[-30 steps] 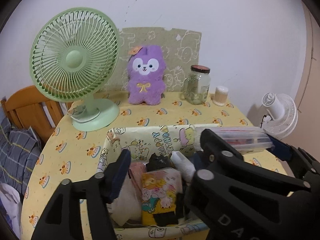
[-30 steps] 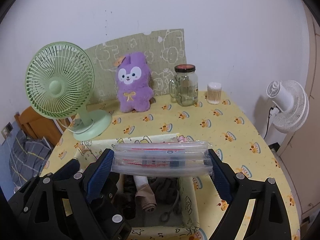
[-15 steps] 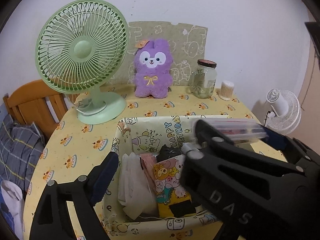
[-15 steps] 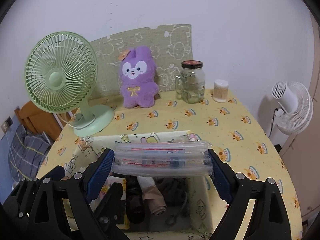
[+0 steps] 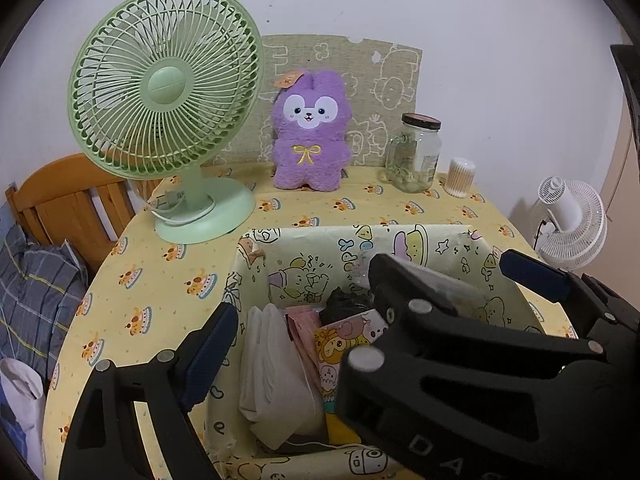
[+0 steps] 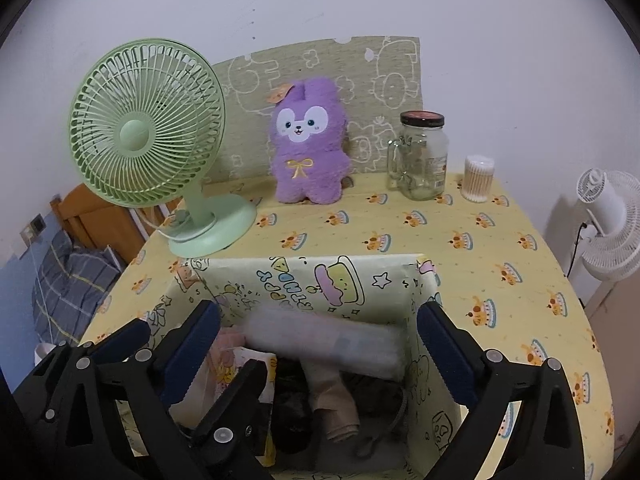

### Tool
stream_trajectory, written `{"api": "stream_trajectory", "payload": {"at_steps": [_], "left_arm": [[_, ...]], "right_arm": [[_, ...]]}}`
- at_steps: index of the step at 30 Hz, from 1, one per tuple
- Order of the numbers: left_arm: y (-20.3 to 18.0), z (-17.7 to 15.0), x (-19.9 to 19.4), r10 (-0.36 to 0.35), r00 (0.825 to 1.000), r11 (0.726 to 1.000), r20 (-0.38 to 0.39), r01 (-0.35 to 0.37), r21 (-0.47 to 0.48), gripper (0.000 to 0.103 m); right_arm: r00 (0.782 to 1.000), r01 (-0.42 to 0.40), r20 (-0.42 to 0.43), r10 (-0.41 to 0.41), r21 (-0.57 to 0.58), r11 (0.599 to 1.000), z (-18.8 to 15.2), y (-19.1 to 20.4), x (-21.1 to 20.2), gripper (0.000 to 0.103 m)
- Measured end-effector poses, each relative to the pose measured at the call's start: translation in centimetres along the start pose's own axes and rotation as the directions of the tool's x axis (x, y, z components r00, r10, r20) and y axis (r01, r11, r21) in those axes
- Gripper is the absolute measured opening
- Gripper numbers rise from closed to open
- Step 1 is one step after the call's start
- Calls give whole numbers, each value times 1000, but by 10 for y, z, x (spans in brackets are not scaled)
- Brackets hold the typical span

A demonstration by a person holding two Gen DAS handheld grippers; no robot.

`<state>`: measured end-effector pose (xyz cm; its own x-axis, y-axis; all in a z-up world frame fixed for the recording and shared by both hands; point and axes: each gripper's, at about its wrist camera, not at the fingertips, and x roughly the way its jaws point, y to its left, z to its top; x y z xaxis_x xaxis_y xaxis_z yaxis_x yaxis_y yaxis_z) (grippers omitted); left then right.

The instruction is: Organize soft objects

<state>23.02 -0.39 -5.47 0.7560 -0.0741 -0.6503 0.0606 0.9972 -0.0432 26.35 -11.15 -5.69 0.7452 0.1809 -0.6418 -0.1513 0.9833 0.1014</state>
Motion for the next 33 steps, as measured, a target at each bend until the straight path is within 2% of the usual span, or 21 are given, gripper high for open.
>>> {"api": "stream_trajectory", "payload": {"at_steps": [11,16,33], "left_arm": [[-6,-3,-7,10,1000,1000,3,-10,20,91],[-9,-6,-16,7,1000,1000,10,-7,29,91],[-10,-19,-55,11,999,1000,46,-12,17,92]], "right_arm": [[999,51,-18,-51,-17,999,-5,1,-11,102],[998,47,-28,-48,-5,999,-9,-1,-21,102],[996,92,20,-93,33,995,-22,-7,-71,102]]}}
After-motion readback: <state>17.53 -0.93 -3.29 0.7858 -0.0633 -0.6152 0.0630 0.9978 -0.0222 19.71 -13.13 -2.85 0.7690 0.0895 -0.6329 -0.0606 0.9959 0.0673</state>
